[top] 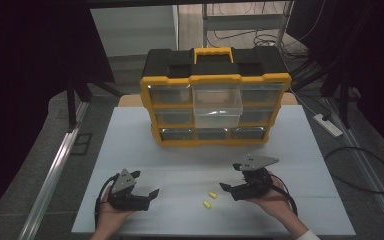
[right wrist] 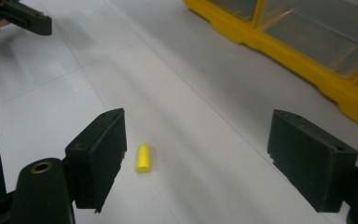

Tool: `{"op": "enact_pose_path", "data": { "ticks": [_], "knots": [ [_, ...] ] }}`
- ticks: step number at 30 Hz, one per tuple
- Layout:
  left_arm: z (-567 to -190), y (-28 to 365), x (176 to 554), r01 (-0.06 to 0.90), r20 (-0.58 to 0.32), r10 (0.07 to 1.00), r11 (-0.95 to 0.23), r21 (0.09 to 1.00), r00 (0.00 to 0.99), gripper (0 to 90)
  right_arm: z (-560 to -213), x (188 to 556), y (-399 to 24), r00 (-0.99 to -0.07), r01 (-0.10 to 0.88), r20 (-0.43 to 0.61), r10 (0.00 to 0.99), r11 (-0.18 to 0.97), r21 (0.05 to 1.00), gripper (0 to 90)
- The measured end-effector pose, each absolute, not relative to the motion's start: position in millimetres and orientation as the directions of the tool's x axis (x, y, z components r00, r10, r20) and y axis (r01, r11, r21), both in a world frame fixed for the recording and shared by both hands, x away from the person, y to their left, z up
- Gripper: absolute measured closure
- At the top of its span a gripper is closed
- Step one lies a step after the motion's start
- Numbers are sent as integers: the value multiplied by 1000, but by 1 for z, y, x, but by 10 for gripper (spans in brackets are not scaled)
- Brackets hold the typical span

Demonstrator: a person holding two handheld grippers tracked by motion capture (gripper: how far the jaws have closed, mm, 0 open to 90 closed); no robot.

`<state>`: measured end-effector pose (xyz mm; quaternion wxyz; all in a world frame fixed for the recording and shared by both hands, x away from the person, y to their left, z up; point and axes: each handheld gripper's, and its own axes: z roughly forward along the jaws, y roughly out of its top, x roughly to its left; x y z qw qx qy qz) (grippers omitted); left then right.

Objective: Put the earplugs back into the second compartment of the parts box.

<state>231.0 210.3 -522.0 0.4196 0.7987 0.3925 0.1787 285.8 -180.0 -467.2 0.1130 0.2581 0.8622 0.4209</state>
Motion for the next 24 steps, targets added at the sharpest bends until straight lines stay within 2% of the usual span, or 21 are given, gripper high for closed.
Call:
{"op": "enact_pose_path", "data": {
  "ticks": [24],
  "knots": [
    [-523, 210, 231, 479, -46, 777, -339, 810, 628, 66, -488, 288, -137, -873, 363, -13, 487, 668, 649, 226]
  ]
}}
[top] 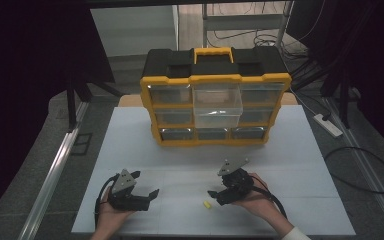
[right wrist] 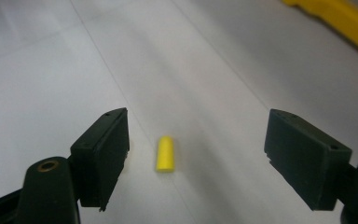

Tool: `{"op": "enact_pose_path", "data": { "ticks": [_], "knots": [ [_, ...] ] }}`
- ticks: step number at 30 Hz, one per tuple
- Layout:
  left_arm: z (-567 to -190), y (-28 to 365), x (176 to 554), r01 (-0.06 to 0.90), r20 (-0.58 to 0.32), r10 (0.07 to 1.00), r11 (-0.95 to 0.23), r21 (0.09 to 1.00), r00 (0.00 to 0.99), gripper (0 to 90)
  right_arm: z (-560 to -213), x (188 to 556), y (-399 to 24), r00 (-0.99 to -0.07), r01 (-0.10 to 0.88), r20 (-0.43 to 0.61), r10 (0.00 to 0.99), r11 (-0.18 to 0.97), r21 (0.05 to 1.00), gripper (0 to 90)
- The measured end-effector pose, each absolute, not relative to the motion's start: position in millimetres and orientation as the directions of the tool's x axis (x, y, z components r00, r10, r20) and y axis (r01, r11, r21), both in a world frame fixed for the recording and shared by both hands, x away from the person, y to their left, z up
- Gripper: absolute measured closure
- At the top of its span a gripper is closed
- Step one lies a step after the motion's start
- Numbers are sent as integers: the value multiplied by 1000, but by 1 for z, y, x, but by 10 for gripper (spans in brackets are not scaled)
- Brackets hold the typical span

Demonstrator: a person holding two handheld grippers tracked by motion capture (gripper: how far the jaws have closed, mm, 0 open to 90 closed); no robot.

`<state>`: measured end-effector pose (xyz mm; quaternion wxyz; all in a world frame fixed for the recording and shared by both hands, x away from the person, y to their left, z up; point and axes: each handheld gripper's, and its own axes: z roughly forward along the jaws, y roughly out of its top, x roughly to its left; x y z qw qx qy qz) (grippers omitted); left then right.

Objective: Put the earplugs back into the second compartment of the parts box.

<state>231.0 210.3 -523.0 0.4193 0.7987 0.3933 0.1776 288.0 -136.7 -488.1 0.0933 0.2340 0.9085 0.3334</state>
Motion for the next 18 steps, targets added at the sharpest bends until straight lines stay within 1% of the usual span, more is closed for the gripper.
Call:
{"op": "enact_pose_path", "data": {
  "ticks": [3, 8, 12, 15, 18],
  "knots": [
    [-523, 210, 231, 480, -46, 775, -343, 807, 630, 66, -494, 288, -133, -876, 371, -15, 482, 693, 618, 250],
    [-524, 210, 231, 481, -45, 774, -346, 806, 632, 66, -500, 288, -129, -878, 374, -18, 477, 712, 594, 261],
    [-524, 210, 231, 481, -45, 773, -347, 805, 632, 66, -504, 287, -126, -882, 369, -30, 470, 729, 576, 289],
    [-524, 210, 231, 480, -44, 773, -347, 806, 632, 66, -507, 287, -124, -880, 370, -46, 473, 743, 558, 334],
    [-524, 210, 231, 481, -45, 772, -347, 805, 633, 66, -510, 288, -124, -883, 377, -31, 468, 749, 545, 382]
  ]
}}
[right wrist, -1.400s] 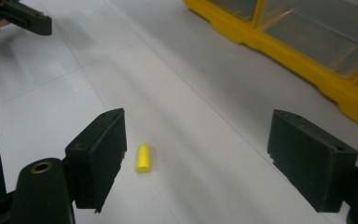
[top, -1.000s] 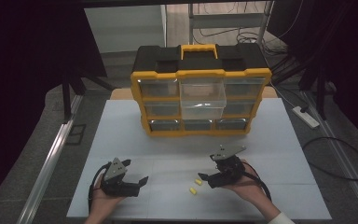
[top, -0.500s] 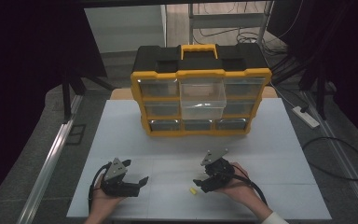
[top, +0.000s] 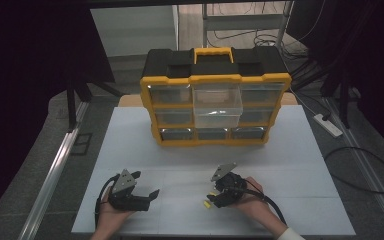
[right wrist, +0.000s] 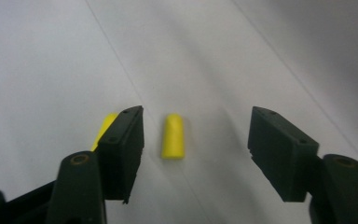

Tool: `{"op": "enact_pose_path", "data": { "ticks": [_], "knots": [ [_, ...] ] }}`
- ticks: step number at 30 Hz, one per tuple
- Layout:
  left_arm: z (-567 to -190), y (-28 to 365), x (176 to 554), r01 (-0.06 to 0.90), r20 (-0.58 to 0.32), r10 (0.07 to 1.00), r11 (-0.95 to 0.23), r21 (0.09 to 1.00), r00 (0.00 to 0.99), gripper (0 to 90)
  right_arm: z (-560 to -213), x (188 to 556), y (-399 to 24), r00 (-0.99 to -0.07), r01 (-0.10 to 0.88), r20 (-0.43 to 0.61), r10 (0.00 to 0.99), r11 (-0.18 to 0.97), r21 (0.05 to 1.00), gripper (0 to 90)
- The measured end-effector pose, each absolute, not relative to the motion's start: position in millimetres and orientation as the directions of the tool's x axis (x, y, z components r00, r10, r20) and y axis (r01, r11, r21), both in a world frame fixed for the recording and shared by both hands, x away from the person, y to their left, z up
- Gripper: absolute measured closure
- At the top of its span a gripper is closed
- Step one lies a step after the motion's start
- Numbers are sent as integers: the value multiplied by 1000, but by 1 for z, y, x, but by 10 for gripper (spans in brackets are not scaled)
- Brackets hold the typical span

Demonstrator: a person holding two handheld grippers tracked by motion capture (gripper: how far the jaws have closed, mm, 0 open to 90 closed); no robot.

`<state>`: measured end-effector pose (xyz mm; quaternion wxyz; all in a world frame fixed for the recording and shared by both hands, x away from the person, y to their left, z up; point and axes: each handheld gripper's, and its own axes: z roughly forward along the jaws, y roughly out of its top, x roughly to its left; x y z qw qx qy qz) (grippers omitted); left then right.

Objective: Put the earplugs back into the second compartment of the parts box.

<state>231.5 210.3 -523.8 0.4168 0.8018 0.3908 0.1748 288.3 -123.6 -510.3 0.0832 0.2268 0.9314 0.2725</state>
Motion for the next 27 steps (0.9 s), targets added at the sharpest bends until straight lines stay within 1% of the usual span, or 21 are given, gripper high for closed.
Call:
{"op": "enact_pose_path", "data": {
  "ticks": [3, 4, 5, 9, 11, 12, 13, 18, 19, 20, 22, 27],
  "knots": [
    [-524, 210, 231, 481, -46, 772, -346, 806, 634, 66, -512, 287, -122, -887, 371, -40, 459, 762, 531, 444],
    [-524, 210, 231, 481, -46, 772, -346, 806, 634, 66, -513, 287, -122, -890, 366, -44, 454, 767, 527, 477],
    [-524, 210, 231, 481, -46, 772, -346, 806, 634, 66, -513, 287, -122, -890, 366, -44, 454, 767, 527, 477],
    [-524, 211, 231, 480, -46, 772, -346, 806, 634, 67, -513, 286, -121, -895, 371, -20, 445, 771, 518, 588],
    [-524, 210, 231, 480, -47, 771, -346, 806, 635, 66, -512, 286, -121, -898, 370, -15, 440, 772, 517, 685],
    [-524, 210, 231, 480, -47, 772, -346, 806, 634, 66, -512, 286, -121, -898, 370, -12, 439, 772, 517, 718],
    [-524, 210, 231, 480, -47, 772, -346, 806, 634, 67, -512, 286, -121, -901, 370, -4, 434, 772, 516, 789],
    [-523, 211, 231, 479, -47, 771, -345, 807, 635, 67, -511, 285, -121, -903, 355, -20, 428, 773, 525, 799],
    [-523, 211, 231, 478, -46, 772, -345, 808, 634, 67, -508, 285, -123, -900, 357, -12, 435, 755, 550, 798],
    [-523, 211, 231, 478, -46, 772, -345, 808, 634, 67, -508, 285, -123, -900, 357, -12, 435, 755, 550, 798],
    [-523, 211, 231, 478, -46, 772, -345, 808, 635, 67, -503, 286, -127, -897, 354, -13, 443, 734, 580, 799],
    [-523, 211, 231, 478, -47, 771, -345, 808, 635, 68, -488, 285, -138, -891, 330, -3, 454, 653, 682, 799]
  ]
}}
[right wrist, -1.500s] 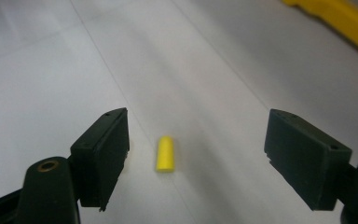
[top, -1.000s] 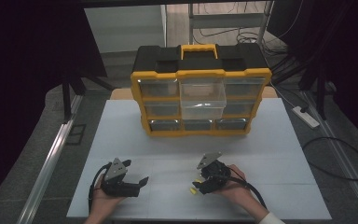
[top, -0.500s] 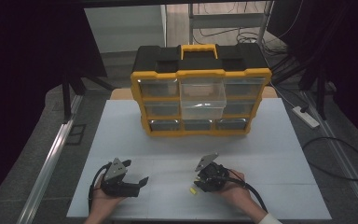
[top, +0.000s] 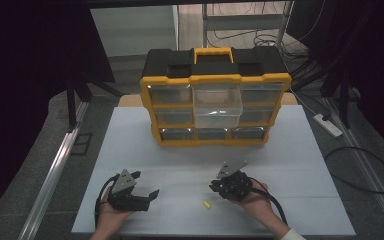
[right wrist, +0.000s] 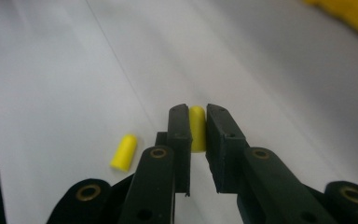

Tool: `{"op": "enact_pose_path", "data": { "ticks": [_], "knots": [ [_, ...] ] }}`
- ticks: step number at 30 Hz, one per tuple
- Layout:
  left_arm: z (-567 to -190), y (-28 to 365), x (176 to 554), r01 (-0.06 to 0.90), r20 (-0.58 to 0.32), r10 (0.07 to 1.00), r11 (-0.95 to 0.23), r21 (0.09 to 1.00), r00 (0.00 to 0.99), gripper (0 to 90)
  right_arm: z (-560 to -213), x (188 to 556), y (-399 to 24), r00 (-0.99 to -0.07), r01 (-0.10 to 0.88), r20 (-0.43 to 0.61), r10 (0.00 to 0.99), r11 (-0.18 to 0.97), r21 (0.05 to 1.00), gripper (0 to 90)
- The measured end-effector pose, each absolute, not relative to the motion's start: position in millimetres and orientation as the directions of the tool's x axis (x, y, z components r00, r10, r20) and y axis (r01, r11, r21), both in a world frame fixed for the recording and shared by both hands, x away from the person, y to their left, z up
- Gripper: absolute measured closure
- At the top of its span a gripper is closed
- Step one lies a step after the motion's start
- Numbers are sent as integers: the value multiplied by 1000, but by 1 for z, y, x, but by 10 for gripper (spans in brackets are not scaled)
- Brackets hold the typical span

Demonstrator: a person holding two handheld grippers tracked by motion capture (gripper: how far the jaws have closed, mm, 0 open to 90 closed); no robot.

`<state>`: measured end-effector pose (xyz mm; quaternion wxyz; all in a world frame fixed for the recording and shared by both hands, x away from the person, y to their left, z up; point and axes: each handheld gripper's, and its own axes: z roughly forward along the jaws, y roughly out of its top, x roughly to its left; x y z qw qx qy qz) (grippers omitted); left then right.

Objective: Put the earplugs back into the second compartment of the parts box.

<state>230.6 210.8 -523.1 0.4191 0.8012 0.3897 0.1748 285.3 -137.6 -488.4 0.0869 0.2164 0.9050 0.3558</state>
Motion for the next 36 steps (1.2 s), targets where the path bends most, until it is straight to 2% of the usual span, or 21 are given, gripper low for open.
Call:
{"op": "enact_pose_path", "data": {
  "ticks": [10, 14, 29, 36],
  "knots": [
    [-523, 211, 231, 480, -46, 772, -346, 806, 634, 68, -463, 281, -158, -886, 274, 34, 462, 465, 842, 803],
    [-523, 211, 231, 479, -44, 772, -347, 806, 634, 68, -455, 279, -163, -886, 247, 33, 462, 413, 877, 803],
    [-524, 210, 231, 481, -45, 773, -346, 806, 632, 68, -436, 279, -178, -888, 236, 98, 449, 264, 935, 803],
    [-524, 210, 231, 481, -47, 774, -344, 807, 631, 68, -422, 277, -183, -890, 210, 95, 446, 216, 953, 804]
  ]
}}
